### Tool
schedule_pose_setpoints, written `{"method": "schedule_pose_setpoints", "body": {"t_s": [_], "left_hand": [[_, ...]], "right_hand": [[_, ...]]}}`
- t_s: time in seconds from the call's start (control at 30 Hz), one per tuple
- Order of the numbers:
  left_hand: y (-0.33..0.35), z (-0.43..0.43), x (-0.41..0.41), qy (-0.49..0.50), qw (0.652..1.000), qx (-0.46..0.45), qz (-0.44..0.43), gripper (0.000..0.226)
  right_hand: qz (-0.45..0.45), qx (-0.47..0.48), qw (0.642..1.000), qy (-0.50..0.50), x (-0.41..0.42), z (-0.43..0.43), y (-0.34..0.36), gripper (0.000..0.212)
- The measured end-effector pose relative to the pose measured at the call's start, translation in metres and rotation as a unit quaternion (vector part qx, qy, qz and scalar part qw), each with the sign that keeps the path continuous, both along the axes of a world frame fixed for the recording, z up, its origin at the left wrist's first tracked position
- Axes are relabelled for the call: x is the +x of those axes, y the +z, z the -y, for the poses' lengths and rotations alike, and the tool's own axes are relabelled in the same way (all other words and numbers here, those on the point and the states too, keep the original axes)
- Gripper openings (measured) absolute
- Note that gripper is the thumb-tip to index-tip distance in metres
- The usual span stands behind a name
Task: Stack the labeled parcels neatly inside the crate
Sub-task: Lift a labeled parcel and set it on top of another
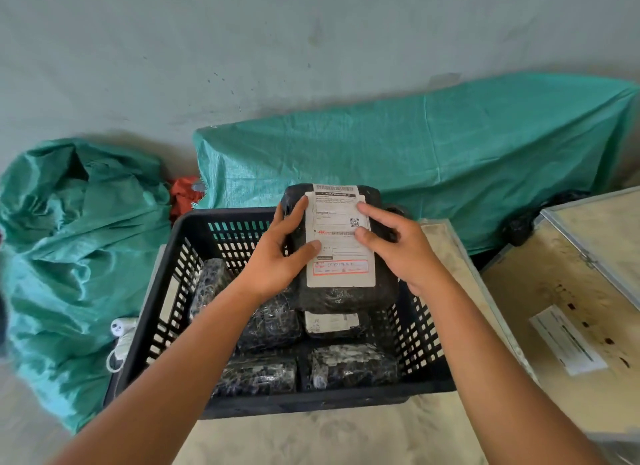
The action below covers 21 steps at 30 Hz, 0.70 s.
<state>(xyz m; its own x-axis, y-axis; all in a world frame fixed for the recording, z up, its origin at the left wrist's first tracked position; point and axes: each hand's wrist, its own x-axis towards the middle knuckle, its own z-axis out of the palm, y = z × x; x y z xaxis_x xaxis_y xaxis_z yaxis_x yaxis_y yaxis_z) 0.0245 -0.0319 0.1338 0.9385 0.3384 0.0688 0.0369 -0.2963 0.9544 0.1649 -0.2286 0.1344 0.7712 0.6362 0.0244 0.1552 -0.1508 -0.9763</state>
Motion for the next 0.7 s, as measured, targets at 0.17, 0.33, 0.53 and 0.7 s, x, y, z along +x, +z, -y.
{"method": "schedule_pose_setpoints", "body": {"t_s": [0.17,0.33,0.53,0.7], "left_hand": [[-0.032,-0.005,0.014,-0.020,0.997,-0.019,-0.077,0.076],[-0.077,-0.017,0.030,-0.062,0.978,0.015,-0.201,0.093],[-0.117,-0.027,0.052,-0.099,0.956,0.079,-0.263,0.102],[-0.152,-0.020,0.054,-0.109,0.920,0.177,-0.333,0.106]], "right_hand": [[-0.064,-0.110,0.989,0.071,0.015,0.000,-0.021,0.076],[-0.066,-0.197,0.974,0.096,0.022,-0.017,-0.066,0.095],[-0.063,-0.249,0.962,0.088,0.033,-0.032,-0.111,0.101],[-0.051,-0.336,0.935,0.098,0.034,-0.033,-0.142,0.109]]}}
